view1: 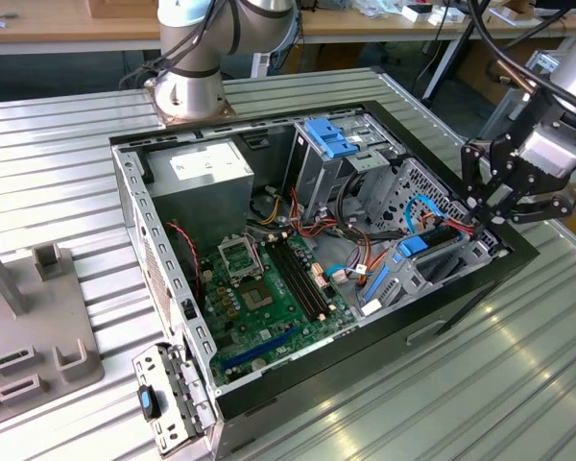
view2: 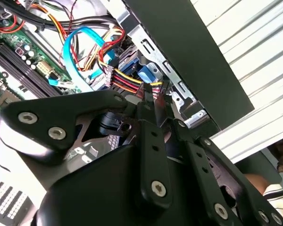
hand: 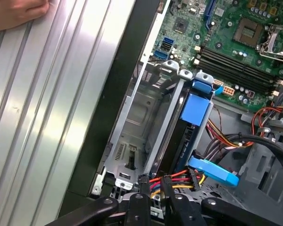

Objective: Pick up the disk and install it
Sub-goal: 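Insert the first disk wire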

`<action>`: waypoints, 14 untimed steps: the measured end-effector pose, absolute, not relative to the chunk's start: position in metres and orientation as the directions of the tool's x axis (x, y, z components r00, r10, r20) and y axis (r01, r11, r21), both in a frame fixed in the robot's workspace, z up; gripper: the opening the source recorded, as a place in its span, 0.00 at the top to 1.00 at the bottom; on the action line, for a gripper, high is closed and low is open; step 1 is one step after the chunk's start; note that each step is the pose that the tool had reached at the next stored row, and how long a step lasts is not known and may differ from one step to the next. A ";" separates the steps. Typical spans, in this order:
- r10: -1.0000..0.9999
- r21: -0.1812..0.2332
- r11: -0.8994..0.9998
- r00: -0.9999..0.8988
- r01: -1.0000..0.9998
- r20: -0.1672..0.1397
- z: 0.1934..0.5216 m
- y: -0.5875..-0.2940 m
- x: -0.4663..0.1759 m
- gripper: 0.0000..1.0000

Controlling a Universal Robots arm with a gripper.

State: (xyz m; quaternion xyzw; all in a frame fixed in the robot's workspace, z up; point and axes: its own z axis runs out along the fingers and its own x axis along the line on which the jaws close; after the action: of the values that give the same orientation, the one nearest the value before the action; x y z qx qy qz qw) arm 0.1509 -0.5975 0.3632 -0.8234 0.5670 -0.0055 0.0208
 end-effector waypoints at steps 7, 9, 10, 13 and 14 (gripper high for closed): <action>-0.908 -0.041 -0.418 0.419 -0.908 -0.014 0.363 -0.598 0.151 0.76; -0.877 -0.041 -0.479 0.479 -0.877 -0.014 0.361 -0.598 0.151 0.76; -0.872 -0.040 -0.489 0.490 -0.871 -0.014 0.360 -0.599 0.151 0.76; -0.867 -0.038 -0.498 0.498 -0.867 -0.010 0.360 -0.606 0.151 0.76; -0.865 -0.038 -0.500 0.501 -0.865 -0.010 0.358 -0.606 0.151 0.76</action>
State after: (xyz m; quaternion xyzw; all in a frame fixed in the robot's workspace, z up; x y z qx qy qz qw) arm 0.1511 -0.6064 0.3584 -0.8661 0.4994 -0.0053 0.0188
